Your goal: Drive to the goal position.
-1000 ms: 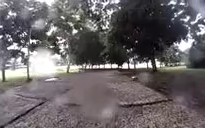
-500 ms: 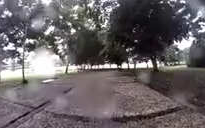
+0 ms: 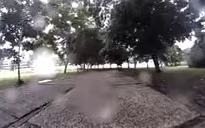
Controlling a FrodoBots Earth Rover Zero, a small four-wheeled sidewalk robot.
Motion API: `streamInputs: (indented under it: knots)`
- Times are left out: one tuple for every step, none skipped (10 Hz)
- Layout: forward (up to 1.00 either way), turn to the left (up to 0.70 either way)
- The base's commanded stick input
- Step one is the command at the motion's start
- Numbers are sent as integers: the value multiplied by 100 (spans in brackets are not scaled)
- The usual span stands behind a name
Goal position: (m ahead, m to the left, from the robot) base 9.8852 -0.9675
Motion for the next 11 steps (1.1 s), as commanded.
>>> streamInputs:
  knots:
    - [70,0]
    - [70,0]
    - [70,0]
    - [70,0]
    - [70,0]
    - [70,0]
    - [70,0]
    - [70,0]
    - [70,0]
    - [70,0]
    - [70,0]
